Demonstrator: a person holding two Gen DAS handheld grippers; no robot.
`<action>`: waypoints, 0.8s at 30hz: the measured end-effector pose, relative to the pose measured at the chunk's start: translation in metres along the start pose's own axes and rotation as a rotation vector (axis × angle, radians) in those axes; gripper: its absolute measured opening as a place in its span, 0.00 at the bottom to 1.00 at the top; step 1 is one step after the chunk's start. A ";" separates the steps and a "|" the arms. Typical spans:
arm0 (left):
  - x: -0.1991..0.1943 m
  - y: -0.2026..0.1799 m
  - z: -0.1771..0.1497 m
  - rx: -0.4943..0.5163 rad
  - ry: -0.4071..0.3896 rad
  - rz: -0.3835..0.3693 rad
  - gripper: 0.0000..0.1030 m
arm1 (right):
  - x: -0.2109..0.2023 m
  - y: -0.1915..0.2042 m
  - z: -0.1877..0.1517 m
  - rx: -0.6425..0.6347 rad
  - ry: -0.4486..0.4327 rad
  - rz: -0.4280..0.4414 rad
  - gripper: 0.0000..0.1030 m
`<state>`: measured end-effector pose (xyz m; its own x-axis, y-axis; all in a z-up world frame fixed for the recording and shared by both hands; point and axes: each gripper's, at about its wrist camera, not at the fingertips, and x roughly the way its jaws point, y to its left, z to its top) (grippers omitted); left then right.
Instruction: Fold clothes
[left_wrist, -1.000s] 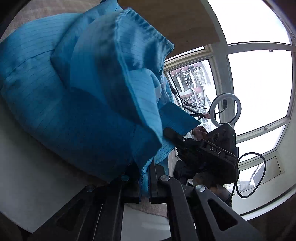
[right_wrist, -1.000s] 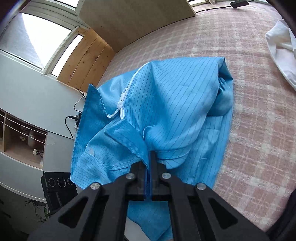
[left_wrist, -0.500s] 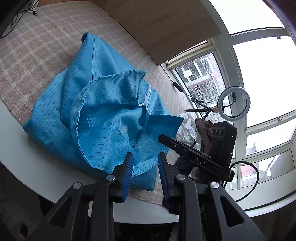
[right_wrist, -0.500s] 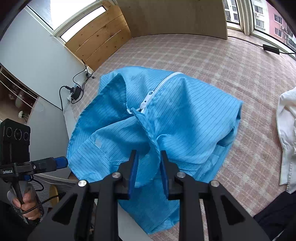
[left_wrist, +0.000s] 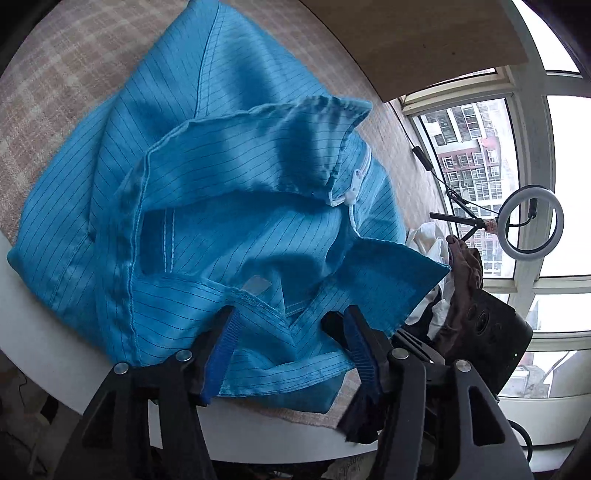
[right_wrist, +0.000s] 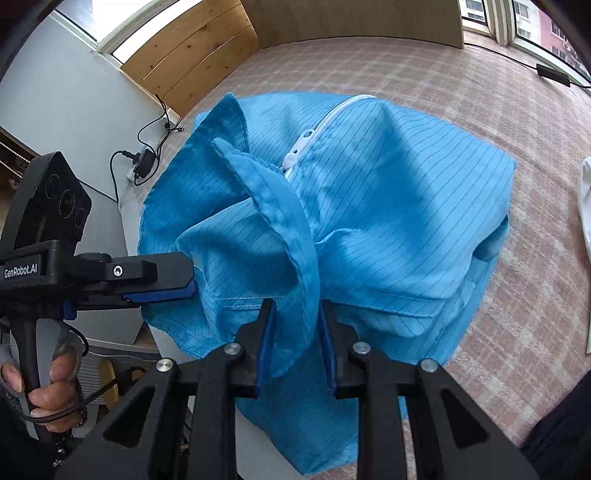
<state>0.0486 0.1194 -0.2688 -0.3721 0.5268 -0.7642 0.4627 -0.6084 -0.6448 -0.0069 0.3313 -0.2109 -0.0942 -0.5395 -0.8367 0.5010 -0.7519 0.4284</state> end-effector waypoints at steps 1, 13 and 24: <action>0.009 -0.002 0.002 -0.002 0.013 -0.002 0.54 | 0.000 -0.001 0.000 0.001 -0.001 -0.002 0.23; -0.017 0.021 0.003 -0.053 -0.108 -0.155 0.01 | -0.026 -0.008 -0.004 0.062 -0.142 0.120 0.03; -0.037 0.013 -0.005 -0.015 -0.203 -0.247 0.01 | -0.006 0.006 -0.005 0.191 -0.161 0.229 0.05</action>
<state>0.0727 0.0949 -0.2487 -0.6273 0.5275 -0.5730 0.3491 -0.4672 -0.8123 0.0012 0.3325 -0.2050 -0.1406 -0.7439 -0.6533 0.3562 -0.6537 0.6677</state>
